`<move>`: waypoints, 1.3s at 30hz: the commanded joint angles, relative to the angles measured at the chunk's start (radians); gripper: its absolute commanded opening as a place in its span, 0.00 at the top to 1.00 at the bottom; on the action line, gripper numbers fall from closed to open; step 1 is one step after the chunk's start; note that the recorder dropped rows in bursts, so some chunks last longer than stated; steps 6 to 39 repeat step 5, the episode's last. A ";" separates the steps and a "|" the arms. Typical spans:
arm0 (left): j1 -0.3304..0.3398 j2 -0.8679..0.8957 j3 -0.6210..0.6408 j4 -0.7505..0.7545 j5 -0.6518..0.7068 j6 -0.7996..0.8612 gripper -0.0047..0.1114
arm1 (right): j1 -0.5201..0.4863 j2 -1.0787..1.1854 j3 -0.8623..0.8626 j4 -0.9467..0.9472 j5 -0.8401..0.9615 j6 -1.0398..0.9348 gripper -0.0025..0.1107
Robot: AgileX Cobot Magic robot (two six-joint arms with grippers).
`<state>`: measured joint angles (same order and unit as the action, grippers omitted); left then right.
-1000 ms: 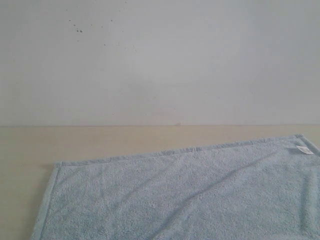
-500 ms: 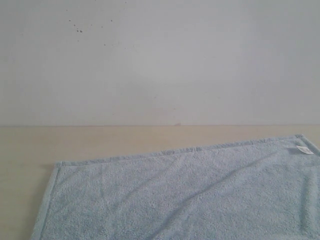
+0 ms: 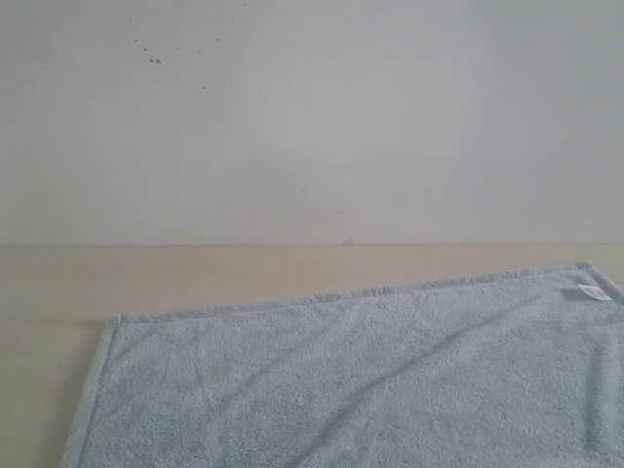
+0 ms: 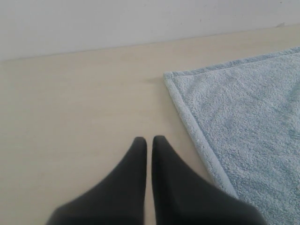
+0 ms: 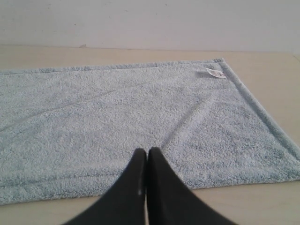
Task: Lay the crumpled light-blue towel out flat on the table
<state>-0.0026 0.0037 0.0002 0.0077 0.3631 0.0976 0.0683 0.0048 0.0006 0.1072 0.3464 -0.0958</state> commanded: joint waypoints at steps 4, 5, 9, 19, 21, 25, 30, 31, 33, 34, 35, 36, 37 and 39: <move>0.001 -0.004 0.000 -0.008 0.001 -0.006 0.93 | 0.002 -0.005 -0.001 -0.009 -0.006 0.000 0.98; 0.001 -0.004 0.000 -0.008 0.001 -0.006 0.93 | 0.002 -0.005 -0.001 -0.009 -0.006 0.000 0.98; 0.001 -0.004 0.000 -0.008 0.001 -0.006 0.93 | 0.002 -0.005 -0.001 -0.009 -0.006 0.000 0.98; 0.001 -0.004 0.000 -0.008 0.001 -0.006 0.93 | 0.002 -0.005 -0.001 -0.009 -0.006 0.000 0.98; 0.001 -0.004 0.000 -0.008 0.001 -0.006 0.93 | 0.002 -0.005 -0.001 -0.009 -0.006 0.000 0.98; 0.001 -0.004 0.000 -0.008 0.001 -0.006 0.93 | 0.002 -0.005 -0.001 -0.009 -0.006 0.000 0.98; 0.001 -0.004 0.000 -0.008 0.001 -0.006 0.93 | 0.002 -0.005 -0.001 -0.009 -0.006 0.000 0.98; 0.001 -0.004 0.000 -0.008 0.001 -0.006 0.93 | 0.002 -0.005 -0.001 -0.009 -0.006 0.000 0.98; 0.001 -0.004 0.000 -0.008 0.001 -0.006 0.93 | 0.002 -0.005 -0.001 -0.009 -0.006 0.000 0.98; 0.001 -0.004 0.000 -0.008 0.001 -0.006 0.93 | 0.002 -0.005 -0.001 -0.009 -0.006 0.000 0.98; 0.001 -0.004 0.000 -0.008 0.001 -0.006 0.93 | 0.002 -0.005 -0.001 -0.009 -0.006 0.000 0.98; 0.001 -0.004 0.000 -0.008 0.001 -0.006 0.93 | 0.002 -0.005 -0.001 -0.009 -0.006 0.000 0.98; 0.001 -0.004 0.000 -0.008 0.001 -0.006 0.93 | 0.002 -0.005 -0.001 -0.009 -0.006 0.000 0.98; 0.001 -0.004 0.000 -0.008 0.001 -0.006 0.93 | 0.002 -0.005 -0.001 -0.009 -0.006 0.000 0.98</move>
